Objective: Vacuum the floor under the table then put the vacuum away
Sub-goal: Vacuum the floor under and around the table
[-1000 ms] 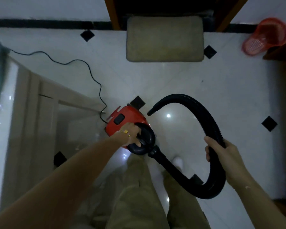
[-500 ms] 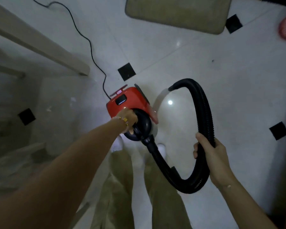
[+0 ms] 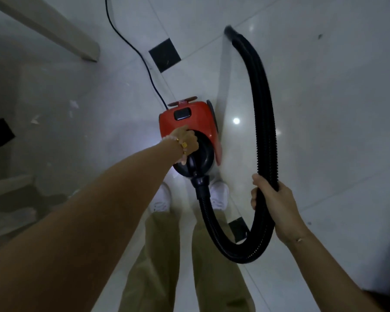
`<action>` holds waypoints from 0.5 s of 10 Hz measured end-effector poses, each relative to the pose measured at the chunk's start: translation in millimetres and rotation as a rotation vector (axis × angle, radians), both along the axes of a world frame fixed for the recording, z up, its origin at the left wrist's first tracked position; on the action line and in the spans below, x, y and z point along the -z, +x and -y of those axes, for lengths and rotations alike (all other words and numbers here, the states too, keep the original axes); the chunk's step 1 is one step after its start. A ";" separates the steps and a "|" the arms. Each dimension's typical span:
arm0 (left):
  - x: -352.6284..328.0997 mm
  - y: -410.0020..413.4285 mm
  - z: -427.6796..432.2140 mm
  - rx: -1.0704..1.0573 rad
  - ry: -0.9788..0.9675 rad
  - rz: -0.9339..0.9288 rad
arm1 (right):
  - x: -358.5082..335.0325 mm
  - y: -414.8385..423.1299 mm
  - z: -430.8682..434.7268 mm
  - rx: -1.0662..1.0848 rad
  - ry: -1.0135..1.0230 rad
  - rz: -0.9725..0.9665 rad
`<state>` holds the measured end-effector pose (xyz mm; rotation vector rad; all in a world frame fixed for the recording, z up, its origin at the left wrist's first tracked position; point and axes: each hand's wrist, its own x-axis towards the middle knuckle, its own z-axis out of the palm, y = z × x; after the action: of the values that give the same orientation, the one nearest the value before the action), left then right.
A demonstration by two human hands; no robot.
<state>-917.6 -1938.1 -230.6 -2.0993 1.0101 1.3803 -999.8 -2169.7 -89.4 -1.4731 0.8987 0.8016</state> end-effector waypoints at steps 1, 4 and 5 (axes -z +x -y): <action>-22.1 -4.3 0.8 -0.161 -0.119 -0.028 | 10.0 12.7 3.6 0.066 0.036 -0.070; -17.5 -16.5 -22.1 -0.454 -0.402 0.157 | 24.3 29.0 -4.2 0.001 0.051 -0.071; -19.0 -17.0 -30.7 -0.778 -0.529 0.246 | 27.8 28.2 -8.9 -0.006 0.049 -0.073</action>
<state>-934.6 -1907.5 -211.6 -3.1894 0.4871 1.1746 -971.6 -2160.8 -117.2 -1.4124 0.9233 0.8809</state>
